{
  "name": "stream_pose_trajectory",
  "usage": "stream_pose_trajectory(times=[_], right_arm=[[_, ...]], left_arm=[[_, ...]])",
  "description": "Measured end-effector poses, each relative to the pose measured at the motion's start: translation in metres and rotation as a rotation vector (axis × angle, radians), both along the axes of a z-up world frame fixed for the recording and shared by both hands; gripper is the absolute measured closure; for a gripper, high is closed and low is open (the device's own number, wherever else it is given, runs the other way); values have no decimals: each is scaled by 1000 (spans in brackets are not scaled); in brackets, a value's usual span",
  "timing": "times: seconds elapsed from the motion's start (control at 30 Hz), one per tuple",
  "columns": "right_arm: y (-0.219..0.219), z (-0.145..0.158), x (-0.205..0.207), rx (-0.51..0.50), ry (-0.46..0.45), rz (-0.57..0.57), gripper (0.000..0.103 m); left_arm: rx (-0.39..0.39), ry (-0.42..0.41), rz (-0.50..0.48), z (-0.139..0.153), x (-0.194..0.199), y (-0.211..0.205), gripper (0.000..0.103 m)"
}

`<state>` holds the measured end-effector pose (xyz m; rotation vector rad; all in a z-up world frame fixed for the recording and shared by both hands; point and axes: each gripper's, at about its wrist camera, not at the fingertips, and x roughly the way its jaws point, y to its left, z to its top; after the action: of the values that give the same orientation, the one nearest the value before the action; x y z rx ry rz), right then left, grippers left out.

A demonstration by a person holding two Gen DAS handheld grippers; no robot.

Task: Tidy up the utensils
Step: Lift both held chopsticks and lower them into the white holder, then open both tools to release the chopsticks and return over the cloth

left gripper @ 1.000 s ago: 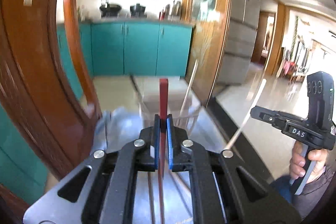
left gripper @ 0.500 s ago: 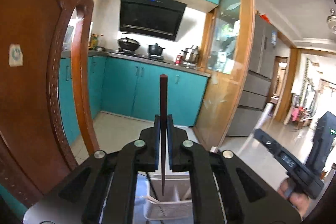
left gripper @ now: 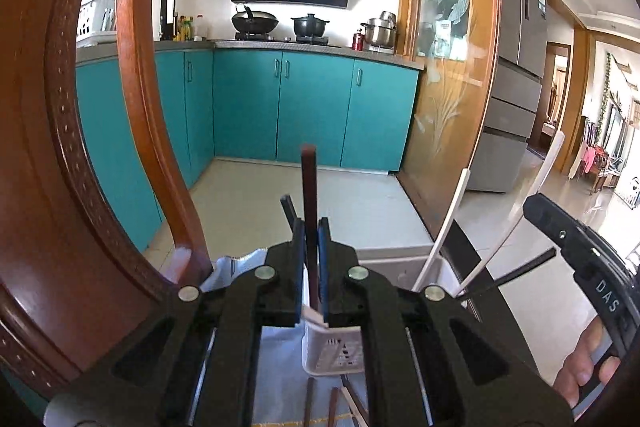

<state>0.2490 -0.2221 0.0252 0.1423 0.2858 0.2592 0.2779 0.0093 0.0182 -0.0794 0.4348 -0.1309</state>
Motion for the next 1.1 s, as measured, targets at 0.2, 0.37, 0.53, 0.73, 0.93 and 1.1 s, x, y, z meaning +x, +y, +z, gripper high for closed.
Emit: stream_pose_trajectory(times=[0.2,0.37,0.53,0.73,0.93,1.1], right_arm=[[-8,8,-25,-3,-63,-21,88],[-2,10,-77,2,-167,132,87],[53,-68,-51,-199,238,285,87],[84,-167,-9,-272,656,284,87],[89,-187,0,-264,721,244,87],[84,-187,-1,-209,741,232,91]], left_arm=[[-10,-58,3,6,-20,6,95],[-29,-129,-3,10,-52,14,93],[1,-144,-9,-6,-78,20,92],[27,79,-40,-63,-71,22,92],[93,269,-50,-110,-53,9,92],[117,393,-68,-140,-45,2,89]])
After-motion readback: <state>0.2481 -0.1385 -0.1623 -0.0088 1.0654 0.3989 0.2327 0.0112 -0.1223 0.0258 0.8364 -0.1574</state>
